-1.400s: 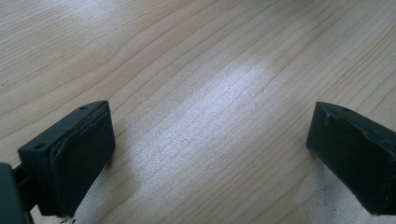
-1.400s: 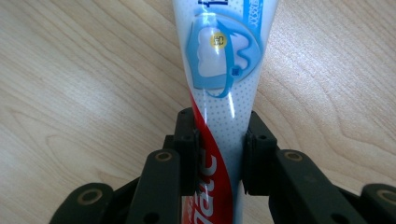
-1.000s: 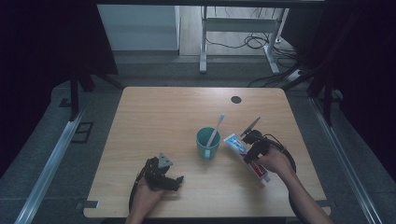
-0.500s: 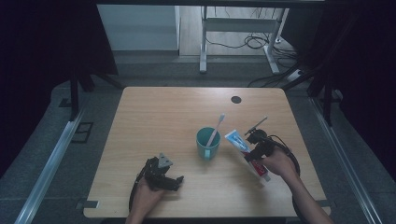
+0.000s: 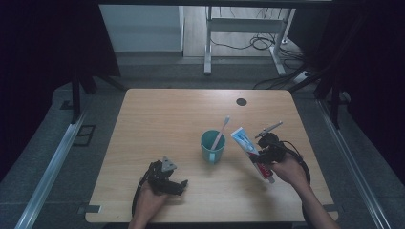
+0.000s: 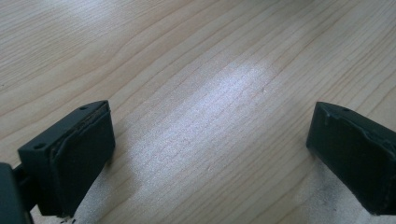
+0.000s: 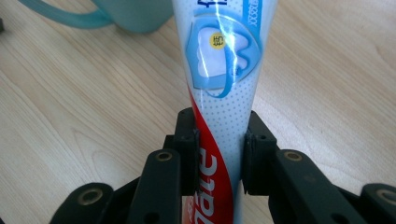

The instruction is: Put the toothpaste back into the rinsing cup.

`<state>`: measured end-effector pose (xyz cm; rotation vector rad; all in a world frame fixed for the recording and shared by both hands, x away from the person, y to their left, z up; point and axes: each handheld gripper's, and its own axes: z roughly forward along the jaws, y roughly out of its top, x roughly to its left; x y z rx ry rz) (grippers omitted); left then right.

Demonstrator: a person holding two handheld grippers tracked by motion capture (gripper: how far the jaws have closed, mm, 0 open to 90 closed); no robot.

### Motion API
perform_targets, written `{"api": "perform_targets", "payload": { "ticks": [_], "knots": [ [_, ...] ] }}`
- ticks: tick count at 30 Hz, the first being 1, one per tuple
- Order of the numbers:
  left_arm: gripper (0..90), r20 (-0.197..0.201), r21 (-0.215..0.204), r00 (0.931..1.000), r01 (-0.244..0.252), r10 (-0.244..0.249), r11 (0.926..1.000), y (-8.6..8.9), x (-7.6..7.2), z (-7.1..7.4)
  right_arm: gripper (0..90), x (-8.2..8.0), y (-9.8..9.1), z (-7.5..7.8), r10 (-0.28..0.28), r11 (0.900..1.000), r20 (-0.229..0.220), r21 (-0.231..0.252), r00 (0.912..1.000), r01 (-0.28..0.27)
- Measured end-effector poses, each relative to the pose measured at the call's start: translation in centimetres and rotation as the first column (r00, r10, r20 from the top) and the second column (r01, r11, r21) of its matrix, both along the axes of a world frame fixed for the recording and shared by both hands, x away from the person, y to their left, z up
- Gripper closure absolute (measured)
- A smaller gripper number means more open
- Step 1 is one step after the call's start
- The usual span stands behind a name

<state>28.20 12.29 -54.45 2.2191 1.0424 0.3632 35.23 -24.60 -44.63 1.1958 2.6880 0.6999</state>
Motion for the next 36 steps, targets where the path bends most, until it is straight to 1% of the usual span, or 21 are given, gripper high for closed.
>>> {"api": "perform_targets", "payload": {
  "ticks": [5,7,9,10,12,17,21,22,23,25,31,33,36],
  "knots": [
    [1.2,0.001,-0.002,1.0000,0.000,0.000,1.0000,0.0,0.0,0.0,71.5,-0.5,-0.2,0.2,0.007,0.9991,0.055,0.043,0.9985,-0.009],
    [1.2,0.000,0.000,1.0000,0.000,0.000,1.0000,0.0,0.0,0.0,71.5,-0.6,-0.3,0.2,0.008,0.9987,0.064,0.050,0.9979,-0.011],
    [1.2,0.001,-0.002,1.0000,-0.001,0.001,1.0000,0.0,0.0,0.0,71.6,-0.9,-0.3,0.2,0.004,0.9977,0.089,0.068,0.9960,-0.010],
    [1.2,0.001,-0.004,1.0000,-0.002,0.002,1.0000,0.0,0.0,0.0,71.6,-1.1,-0.4,0.3,0.004,0.9964,0.110,0.083,0.9939,-0.013],
    [1.2,0.002,-0.004,1.0000,-0.002,0.002,1.0000,0.0,0.0,0.0,71.6,-1.3,-0.4,0.3,0.004,0.9950,0.133,0.098,0.9912,-0.018],
    [1.2,0.002,-0.001,1.0000,0.000,0.000,1.0000,0.0,0.0,0.0,71.6,-1.7,-0.6,0.5,-0.004,0.9900,0.177,0.140,0.9841,-0.021],
    [1.2,0.003,0.000,1.0000,0.001,-0.001,1.0000,0.0,0.0,0.0,71.6,-2.0,-0.7,0.9,-0.014,0.9850,0.220,0.171,0.9753,-0.025],
    [1.2,0.003,0.000,1.0000,0.001,-0.001,1.0000,0.0,0.0,0.0,71.6,-2.0,-0.7,0.9,-0.014,0.9850,0.220,0.171,0.9753,-0.025],
    [1.2,0.002,0.000,1.0000,0.002,-0.002,1.0000,0.0,0.0,0.0,71.6,-2.1,-0.7,1.1,-0.016,0.9820,0.239,0.186,0.9710,-0.029],
    [1.2,0.004,0.001,1.0000,0.002,-0.002,1.0000,0.0,0.0,0.0,71.6,-2.2,-0.6,1.3,-0.018,0.9790,0.259,0.201,0.9658,-0.036],
    [1.2,0.003,0.002,1.0000,0.004,-0.004,1.0000,0.0,0.0,0.0,71.6,-2.3,-0.3,1.9,-0.020,0.9705,0.287,0.236,0.9579,-0.050],
    [1.2,0.002,0.004,1.0000,0.004,-0.004,1.0000,0.0,0.0,0.0,71.6,-2.3,-0.2,2.1,-0.022,0.9682,0.293,0.245,0.9558,-0.053],
    [1.2,0.003,0.003,1.0000,0.005,-0.005,1.0000,0.0,0.0,0.0,71.6,-2.4,0.1,2.3,-0.025,0.9663,0.310,0.251,0.9504,-0.056]
  ]
}}
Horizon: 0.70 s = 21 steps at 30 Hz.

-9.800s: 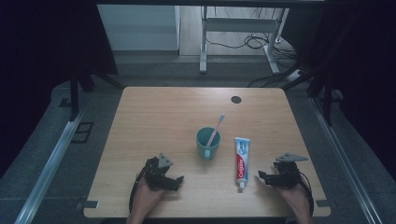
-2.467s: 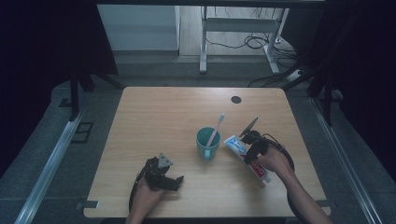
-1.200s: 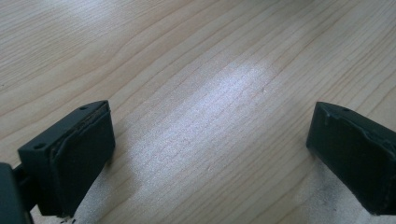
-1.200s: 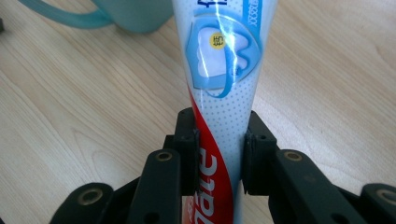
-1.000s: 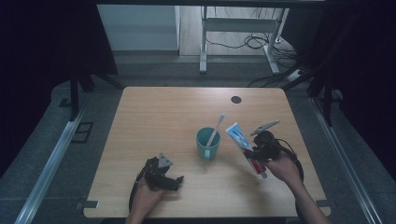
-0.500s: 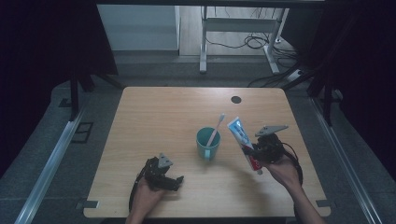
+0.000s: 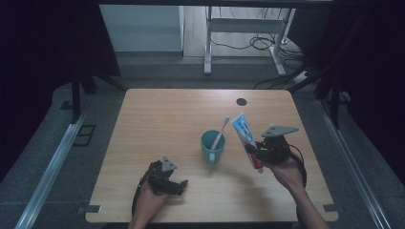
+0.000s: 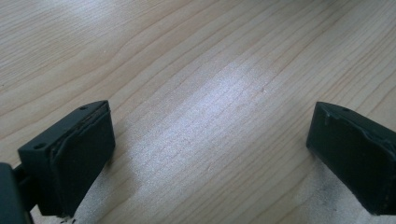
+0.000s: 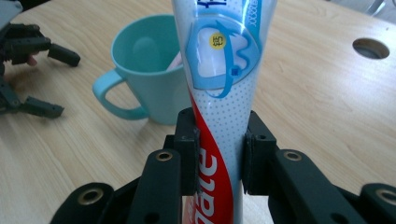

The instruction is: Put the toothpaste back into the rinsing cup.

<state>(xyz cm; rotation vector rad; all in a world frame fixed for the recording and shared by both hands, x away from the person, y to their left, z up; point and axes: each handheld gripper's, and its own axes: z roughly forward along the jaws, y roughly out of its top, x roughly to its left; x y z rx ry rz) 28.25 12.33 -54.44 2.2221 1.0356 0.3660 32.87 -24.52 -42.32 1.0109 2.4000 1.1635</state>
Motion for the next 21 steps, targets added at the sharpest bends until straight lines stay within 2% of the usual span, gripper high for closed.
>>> {"api": "perform_targets", "payload": {
  "ticks": [12,21],
  "knots": [
    [1.2,0.000,0.000,1.0000,-0.001,0.001,1.0000,0.0,0.0,0.0,71.6,0.2,1.2,1.0,0.008,0.9995,0.031,0.032,0.9995,-0.009],
    [1.2,0.000,0.000,1.0000,-0.001,0.001,1.0000,0.0,0.0,0.0,71.6,0.4,2.1,1.6,0.013,0.9983,0.028,0.057,0.9995,-0.014]
  ]
}}
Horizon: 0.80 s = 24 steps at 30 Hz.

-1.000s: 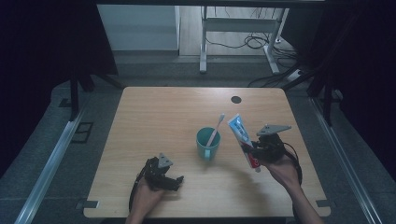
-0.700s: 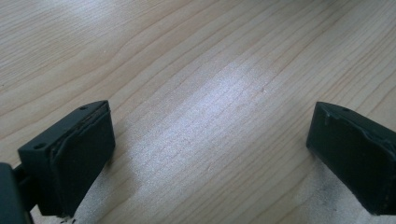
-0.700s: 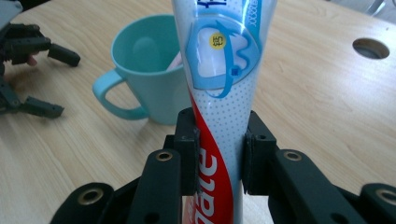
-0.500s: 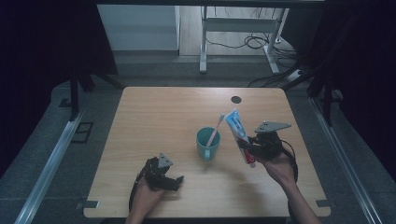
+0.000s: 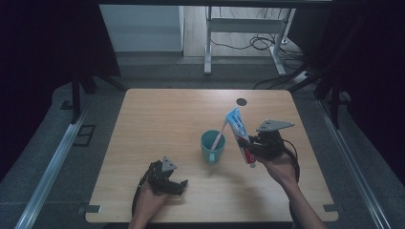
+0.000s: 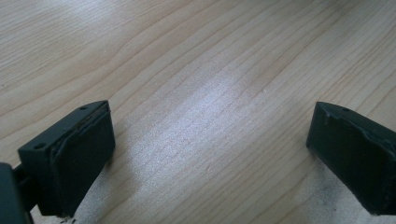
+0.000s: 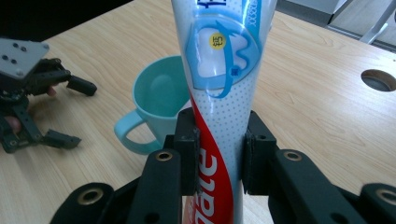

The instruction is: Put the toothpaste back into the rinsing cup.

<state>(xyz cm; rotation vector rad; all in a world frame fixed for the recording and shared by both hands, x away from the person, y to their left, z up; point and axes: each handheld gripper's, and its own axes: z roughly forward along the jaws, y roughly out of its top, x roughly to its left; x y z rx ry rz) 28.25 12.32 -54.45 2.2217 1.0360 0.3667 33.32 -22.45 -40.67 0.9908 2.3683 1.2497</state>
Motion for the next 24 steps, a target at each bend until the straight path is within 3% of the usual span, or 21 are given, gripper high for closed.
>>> {"api": "perform_targets", "payload": {
  "ticks": [24],
  "knots": [
    [1.2,0.000,-0.001,1.0000,-0.001,0.001,1.0000,0.0,0.0,0.0,71.5,1.0,3.0,1.8,0.027,0.9977,0.031,0.062,0.9991,-0.029]
  ]
}}
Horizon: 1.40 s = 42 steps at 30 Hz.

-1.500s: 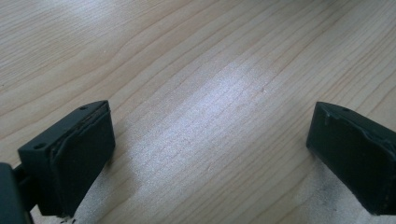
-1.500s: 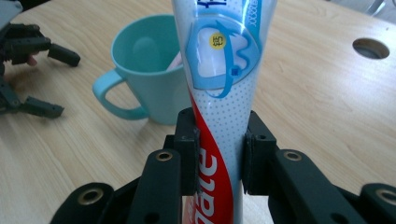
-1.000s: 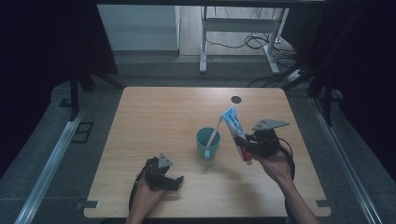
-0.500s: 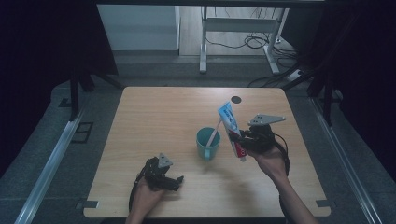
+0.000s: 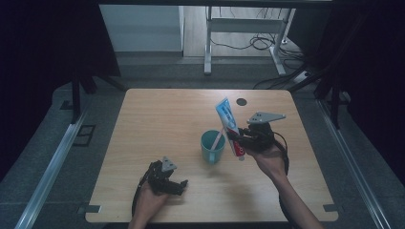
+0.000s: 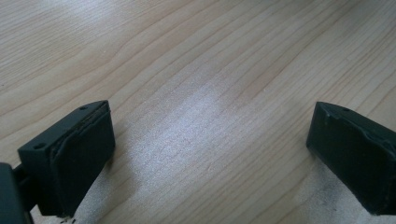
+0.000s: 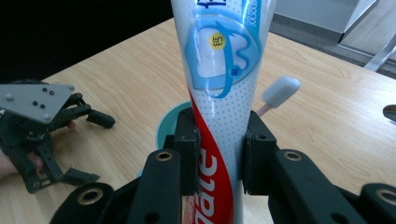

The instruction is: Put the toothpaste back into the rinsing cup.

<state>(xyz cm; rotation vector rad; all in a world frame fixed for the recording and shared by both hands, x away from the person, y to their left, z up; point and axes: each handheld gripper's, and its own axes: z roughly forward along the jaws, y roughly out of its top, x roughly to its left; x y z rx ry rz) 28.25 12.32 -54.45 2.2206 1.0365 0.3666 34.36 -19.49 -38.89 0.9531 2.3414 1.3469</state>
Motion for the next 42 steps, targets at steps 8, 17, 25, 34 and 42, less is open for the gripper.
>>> {"api": "perform_targets", "payload": {
  "ticks": [8,17,25,34,42],
  "knots": [
    [1.2,-0.001,0.002,1.0000,0.001,-0.001,1.0000,0.0,0.0,0.0,71.5,0.7,1.0,0.3,-0.004,1.0000,0.009,0.005,1.0000,0.004],
    [1.1,-0.001,0.002,1.0000,0.001,-0.001,1.0000,0.0,0.0,0.0,71.6,1.4,2.3,0.5,0.002,0.9999,0.026,0.014,0.9997,-0.003],
    [1.1,0.000,0.000,1.0000,0.001,-0.001,1.0000,0.0,0.0,0.0,71.6,1.9,3.3,0.8,0.005,0.9999,0.040,0.016,0.9992,-0.005],
    [1.0,-0.001,-0.001,1.0000,0.003,-0.003,1.0000,0.0,0.0,0.0,71.6,2.7,4.6,0.9,0.007,0.9997,0.048,0.025,0.9988,-0.008],
    [1.0,0.000,0.001,1.0000,0.003,-0.003,1.0000,0.0,0.0,0.0,71.6,3.4,5.7,0.5,0.003,0.9995,0.050,0.031,0.9988,-0.004]
  ]
}}
